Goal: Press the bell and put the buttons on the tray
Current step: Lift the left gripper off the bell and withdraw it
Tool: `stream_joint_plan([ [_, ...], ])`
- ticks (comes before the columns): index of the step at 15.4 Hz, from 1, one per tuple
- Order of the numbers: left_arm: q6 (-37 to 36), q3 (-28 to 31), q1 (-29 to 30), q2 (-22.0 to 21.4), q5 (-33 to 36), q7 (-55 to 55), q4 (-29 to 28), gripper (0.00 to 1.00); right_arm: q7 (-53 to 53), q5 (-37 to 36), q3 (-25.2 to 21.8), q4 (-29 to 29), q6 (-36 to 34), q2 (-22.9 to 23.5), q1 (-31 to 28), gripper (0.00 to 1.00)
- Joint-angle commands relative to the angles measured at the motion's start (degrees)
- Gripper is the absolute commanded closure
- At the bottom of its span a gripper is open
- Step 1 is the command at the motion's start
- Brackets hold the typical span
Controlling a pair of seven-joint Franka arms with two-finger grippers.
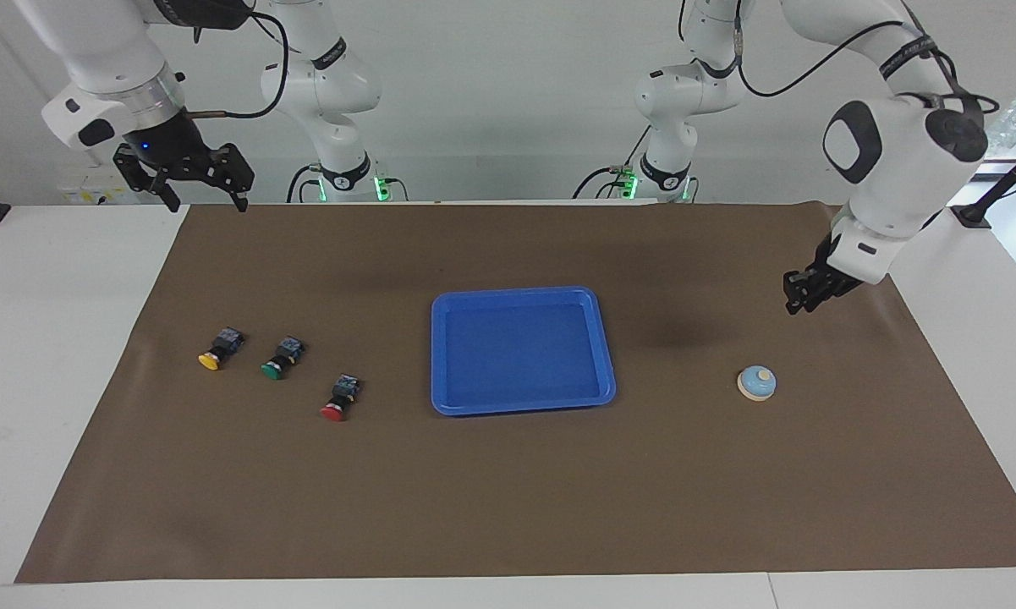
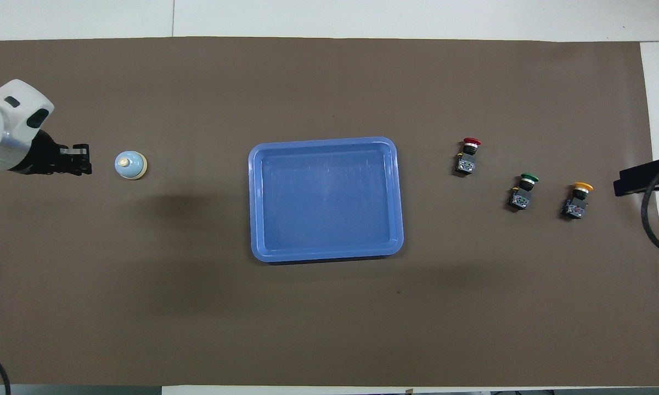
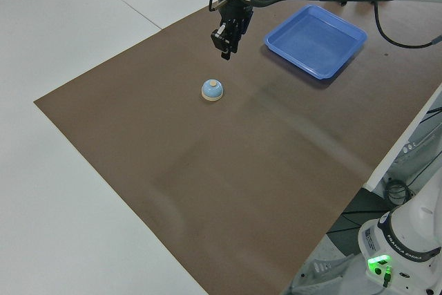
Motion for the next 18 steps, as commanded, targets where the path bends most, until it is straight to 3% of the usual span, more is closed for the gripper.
stream_joint_plan([
  [1,-7.1,-0.4,0.2,-3.4,0.9,-0.5,2.8,0.26,-1.2,-0.6,0.0,-1.2,-0.4,-1.1,-0.9,0.0],
  [2,-10.1,-0.4,0.1,-3.9,0.8,-0.5,4.5,0.07,-1.2,-0.6,0.0,-1.2,-0.4,-1.1,-0.8,0.0],
  [3,-11.8,-0.4,0.0,-4.5,0.8,-0.5,5.7,0.0,-1.3,-0.6,-0.1,-1.2,-0.4,-1.1,-1.0,0.0],
  [11,-21.8,-1.1,-0.5,-3.7,0.3,-0.6,14.4,0.0,-1.6,-0.6,-0.3,-1.3,-0.4,-1.1,-0.8,0.0],
  [14,-22.2,-1.1,-1.6,-3.3,0.0,-0.6,14.8,0.0,-1.3,-0.6,-0.1,-2.2,0.7,-1.4,-0.1,0.0],
  [18,-21.0,-0.9,-1.5,-3.5,-0.1,-0.5,14.3,0.0,1.5,-0.6,0.4,-7.7,9.5,-1.4,2.1,0.0],
])
